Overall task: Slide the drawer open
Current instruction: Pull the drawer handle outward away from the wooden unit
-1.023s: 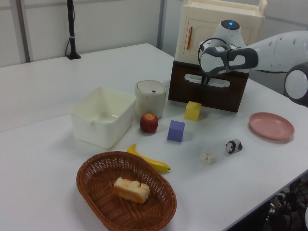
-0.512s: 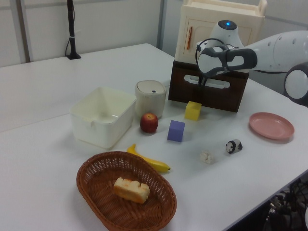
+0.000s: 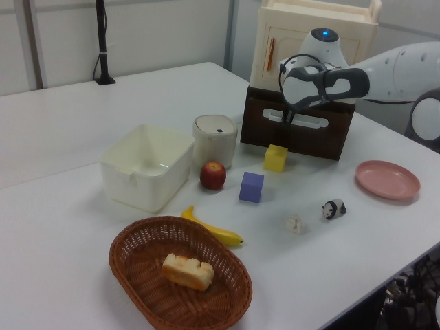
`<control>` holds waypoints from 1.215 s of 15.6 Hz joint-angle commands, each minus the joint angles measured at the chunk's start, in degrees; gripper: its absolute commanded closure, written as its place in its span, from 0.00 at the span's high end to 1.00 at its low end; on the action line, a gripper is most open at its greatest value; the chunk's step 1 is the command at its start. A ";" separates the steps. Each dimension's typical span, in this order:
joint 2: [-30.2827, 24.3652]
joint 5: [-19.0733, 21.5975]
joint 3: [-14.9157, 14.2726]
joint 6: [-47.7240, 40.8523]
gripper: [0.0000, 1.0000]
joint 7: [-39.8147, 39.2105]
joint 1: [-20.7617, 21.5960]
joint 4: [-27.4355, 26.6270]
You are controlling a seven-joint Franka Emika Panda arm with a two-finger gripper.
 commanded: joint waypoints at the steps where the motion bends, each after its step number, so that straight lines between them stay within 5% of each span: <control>1: -3.38 -0.30 0.28 0.74 0.15 -0.20 0.07 -4.48; 19: -6.72 -0.39 1.51 0.57 0.12 -0.20 0.69 -9.67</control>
